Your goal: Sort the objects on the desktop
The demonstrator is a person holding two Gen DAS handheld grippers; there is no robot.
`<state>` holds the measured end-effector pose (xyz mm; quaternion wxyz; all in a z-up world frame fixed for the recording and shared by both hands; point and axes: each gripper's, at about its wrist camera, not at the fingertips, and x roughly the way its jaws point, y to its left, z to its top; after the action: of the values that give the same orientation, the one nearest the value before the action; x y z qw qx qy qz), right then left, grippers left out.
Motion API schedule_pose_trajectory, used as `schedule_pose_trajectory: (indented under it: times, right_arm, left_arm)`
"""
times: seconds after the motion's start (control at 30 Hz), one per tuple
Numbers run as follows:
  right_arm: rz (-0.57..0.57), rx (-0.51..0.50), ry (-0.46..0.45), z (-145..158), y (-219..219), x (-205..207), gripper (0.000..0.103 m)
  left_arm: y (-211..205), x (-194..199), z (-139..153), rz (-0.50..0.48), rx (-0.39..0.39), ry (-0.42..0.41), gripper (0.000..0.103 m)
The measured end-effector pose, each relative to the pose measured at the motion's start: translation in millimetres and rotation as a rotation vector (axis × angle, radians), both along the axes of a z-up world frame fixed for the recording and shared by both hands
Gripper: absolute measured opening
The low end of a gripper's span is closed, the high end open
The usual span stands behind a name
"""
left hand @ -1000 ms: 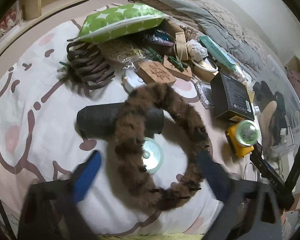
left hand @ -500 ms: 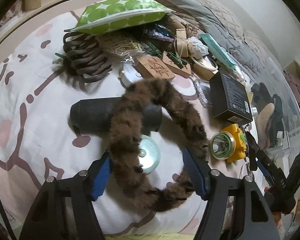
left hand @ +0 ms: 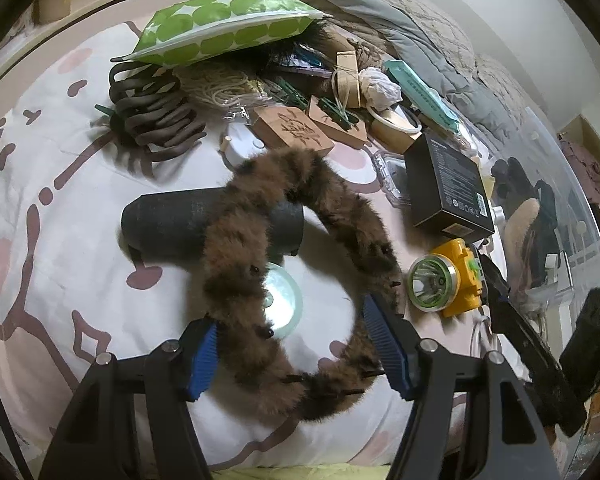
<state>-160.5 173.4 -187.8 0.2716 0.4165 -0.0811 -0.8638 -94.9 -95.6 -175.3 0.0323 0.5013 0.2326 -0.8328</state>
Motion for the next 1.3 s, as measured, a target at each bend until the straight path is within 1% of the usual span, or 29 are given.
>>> schedule_pose_trajectory:
  times: [0.07,0.2,0.3,0.33,0.47,0.53,0.6,0.67,0.7,0.8,0.83,0.87,0.9,0.97,1.0,1.03,1.1,1.17,1.3]
  right_arm:
    - [0.003,-0.019,-0.011,-2.2,-1.1,-5.3,0.103]
    - [0.054,-0.128,-0.11,-15.3,-7.3,-10.7,0.103]
    - [0.079,-0.117,-0.099,-15.3,-17.0,-0.2,0.103]
    - [0.093,-0.129,-0.105,-14.5,-18.6,2.2,0.103]
    - [0.162,-0.196,-0.163,-15.7,-24.1,9.1,0.103]
    - [0.19,-0.192,-0.176,-15.6,-27.6,14.8,0.103]
    - [0.183,-0.158,-0.15,-11.3,-28.1,17.6,0.103]
    - [0.138,-0.087,-0.105,-5.7,-25.2,17.6,0.103]
    - [0.106,-0.027,-0.07,-3.3,-22.4,16.3,0.103]
    - [0.043,0.138,-0.007,-4.3,-17.2,12.0,0.103]
    - [0.023,0.202,0.006,-7.5,-15.8,9.3,0.103]
    - [0.014,0.245,0.007,-11.1,-16.2,6.6,0.103]
    - [0.01,0.282,-0.005,-17.6,-16.0,2.4,0.103]
    - [0.013,0.298,-0.041,-27.7,-15.1,-3.9,0.103]
    - [0.018,0.31,-0.057,-32.9,-16.1,-5.4,0.103]
    - [0.023,0.33,-0.054,-35.7,-18.8,-5.5,0.103]
    - [0.04,0.379,-0.04,-40.9,-25.0,-3.4,0.103]
    - [0.046,0.415,-0.025,-44.9,-28.5,-0.2,0.103]
    - [0.036,0.402,-0.014,-46.0,-25.1,1.1,0.103]
  left_arm:
    - [0.7,-0.1,-0.2,-0.003,-0.004,-0.001,0.067]
    - [1.0,-0.5,-0.6,-0.003,-0.004,-0.002,0.067]
    - [0.8,-0.2,-0.3,-0.003,-0.004,-0.001,0.067]
    - [0.8,-0.1,-0.3,-0.004,-0.004,-0.001,0.067]
    - [2.8,-0.9,-1.0,-0.01,-0.008,-0.001,0.067]
    - [2.8,-1.2,-1.2,-0.009,-0.007,-0.002,0.067]
    - [2.8,-1.1,-1.3,-0.008,-0.006,-0.001,0.067]
    - [3.0,-1.5,-1.9,-0.008,-0.01,-0.004,0.067]
    - [2.5,-1.7,-2.1,-0.007,-0.01,-0.005,0.067]
    - [1.3,-2.1,-2.9,-0.002,-0.012,-0.009,0.067]
    - [0.5,-2.0,-2.7,0.002,-0.013,-0.007,0.067]
    - [-0.4,-1.3,-1.9,0.009,-0.018,-0.001,0.066]
    - [-1.0,-1.2,-0.9,0.011,-0.021,0.003,0.057]
    - [-1.4,-1.4,-0.2,0.01,-0.035,0.005,0.047]
    - [-1.8,-1.5,-1.3,0.014,-0.037,0.0,0.046]
    - [-2.3,-1.8,-2.5,0.014,-0.036,-0.005,0.045]
    - [-3.1,-2.4,-4.1,0.015,-0.028,-0.012,0.04]
    - [-3.2,-2.7,-4.2,0.013,-0.026,-0.011,0.038]
    - [1.0,-4.0,-5.1,-0.006,-0.034,-0.015,0.038]
